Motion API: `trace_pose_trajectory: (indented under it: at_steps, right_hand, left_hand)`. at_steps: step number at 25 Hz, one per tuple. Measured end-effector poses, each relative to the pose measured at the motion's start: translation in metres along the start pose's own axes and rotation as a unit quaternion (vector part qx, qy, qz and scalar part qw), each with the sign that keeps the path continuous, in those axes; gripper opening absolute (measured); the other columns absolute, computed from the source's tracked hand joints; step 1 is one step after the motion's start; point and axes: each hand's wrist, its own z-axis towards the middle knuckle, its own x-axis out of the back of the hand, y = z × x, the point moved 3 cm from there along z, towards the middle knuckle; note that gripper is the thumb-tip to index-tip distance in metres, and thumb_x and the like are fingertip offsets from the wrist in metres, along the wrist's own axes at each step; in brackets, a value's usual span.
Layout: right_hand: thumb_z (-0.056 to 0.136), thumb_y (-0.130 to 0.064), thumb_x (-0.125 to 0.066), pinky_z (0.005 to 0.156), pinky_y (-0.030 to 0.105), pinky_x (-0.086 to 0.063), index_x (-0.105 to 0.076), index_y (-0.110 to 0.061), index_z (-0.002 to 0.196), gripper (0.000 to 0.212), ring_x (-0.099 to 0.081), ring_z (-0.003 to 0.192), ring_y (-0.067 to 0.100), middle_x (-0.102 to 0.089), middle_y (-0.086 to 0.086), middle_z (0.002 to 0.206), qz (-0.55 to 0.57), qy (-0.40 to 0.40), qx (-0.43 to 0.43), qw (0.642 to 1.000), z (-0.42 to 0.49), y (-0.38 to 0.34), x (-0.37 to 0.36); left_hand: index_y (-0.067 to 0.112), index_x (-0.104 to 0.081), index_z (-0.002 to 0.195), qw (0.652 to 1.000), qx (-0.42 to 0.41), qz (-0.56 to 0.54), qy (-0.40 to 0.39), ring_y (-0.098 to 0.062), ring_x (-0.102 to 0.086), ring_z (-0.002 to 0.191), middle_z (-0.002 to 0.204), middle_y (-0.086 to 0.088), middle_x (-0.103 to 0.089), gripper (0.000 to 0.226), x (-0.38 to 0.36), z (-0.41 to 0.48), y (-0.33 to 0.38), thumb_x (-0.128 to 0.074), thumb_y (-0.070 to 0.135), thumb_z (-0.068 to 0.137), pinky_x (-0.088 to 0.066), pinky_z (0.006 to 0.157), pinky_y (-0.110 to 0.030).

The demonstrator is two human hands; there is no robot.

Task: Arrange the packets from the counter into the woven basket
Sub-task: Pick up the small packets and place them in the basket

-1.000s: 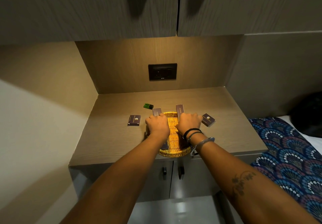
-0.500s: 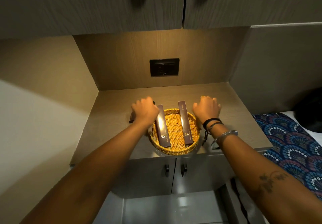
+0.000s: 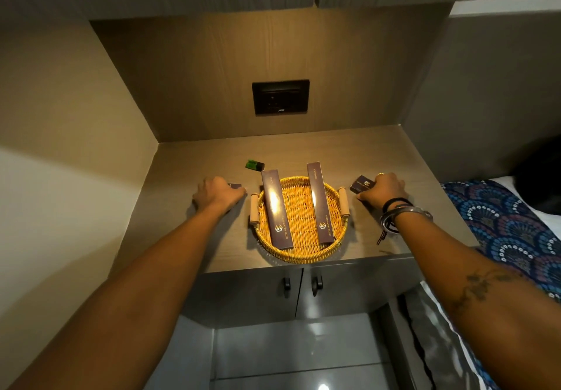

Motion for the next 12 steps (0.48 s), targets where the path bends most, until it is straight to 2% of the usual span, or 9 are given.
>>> trace_pose_trajectory:
  at_steps: [3,5,7,8,10,12]
  right_hand:
    - [0.073,-0.037,-0.083,0.092,0.05,-0.052,-0.065,-0.005,0.111,0.052,-0.056,0.108,0.033,-0.062,0.016,0.112,0.027,-0.019,0.01,0.999,0.002,0.003,0.0]
    - [0.073,-0.035,-0.084,0.085,0.046,-0.056,-0.065,-0.005,0.106,0.049,-0.061,0.1,0.031,-0.065,0.017,0.109,0.087,-0.036,0.004,0.996,0.001,0.005,0.004]
    - [0.073,-0.032,-0.084,0.066,0.03,-0.056,-0.063,-0.011,0.096,0.037,-0.065,0.085,0.022,-0.067,0.015,0.106,0.193,-0.024,0.014,0.981,-0.006,-0.003,0.013]
    - [0.074,-0.031,-0.083,0.061,0.023,-0.052,-0.061,-0.014,0.092,0.033,-0.064,0.081,0.016,-0.066,0.013,0.105,0.239,-0.007,0.033,0.97,-0.01,-0.011,0.02]
    - [0.074,-0.036,-0.083,0.074,0.027,-0.05,-0.064,-0.013,0.101,0.04,-0.058,0.096,0.018,-0.059,0.007,0.109,0.252,0.031,0.103,0.962,-0.02,-0.034,0.031]
    - [0.071,-0.045,-0.082,0.083,0.033,-0.043,-0.064,-0.015,0.117,0.058,-0.046,0.106,0.019,-0.048,-0.001,0.107,0.192,0.022,0.19,0.963,-0.041,-0.062,0.038]
  left_hand:
    - [0.022,-0.053,0.073,0.999,0.0,-0.033,-0.009,-0.024,-0.057,0.086,0.095,-0.007,-0.063,0.037,-0.003,-0.006,0.001,-0.078,0.049,0.075,-0.051,0.073,-0.037]
    - [0.022,-0.053,0.073,0.996,0.013,-0.084,-0.015,-0.023,-0.058,0.083,0.095,-0.008,-0.066,0.034,0.0,-0.009,-0.002,-0.079,0.043,0.076,-0.048,0.067,-0.034]
    - [0.019,-0.059,0.081,0.988,-0.003,-0.152,-0.009,-0.021,-0.06,0.083,0.094,-0.007,-0.067,0.03,0.013,-0.011,0.003,-0.079,0.041,0.077,-0.05,0.066,-0.035]
    - [0.017,-0.064,0.089,0.982,-0.032,-0.184,0.003,-0.021,-0.062,0.085,0.095,-0.007,-0.068,0.03,0.02,-0.012,0.011,-0.08,0.04,0.077,-0.053,0.069,-0.037]
    - [0.015,-0.071,0.102,0.967,-0.124,-0.22,0.044,-0.02,-0.061,0.09,0.099,-0.005,-0.068,0.038,0.037,-0.017,0.037,-0.081,0.04,0.075,-0.054,0.075,-0.039]
    - [0.017,-0.073,0.104,0.953,-0.216,-0.202,0.071,-0.017,-0.055,0.092,0.1,-0.002,-0.066,0.043,0.046,-0.028,0.069,-0.082,0.043,0.072,-0.047,0.077,-0.036]
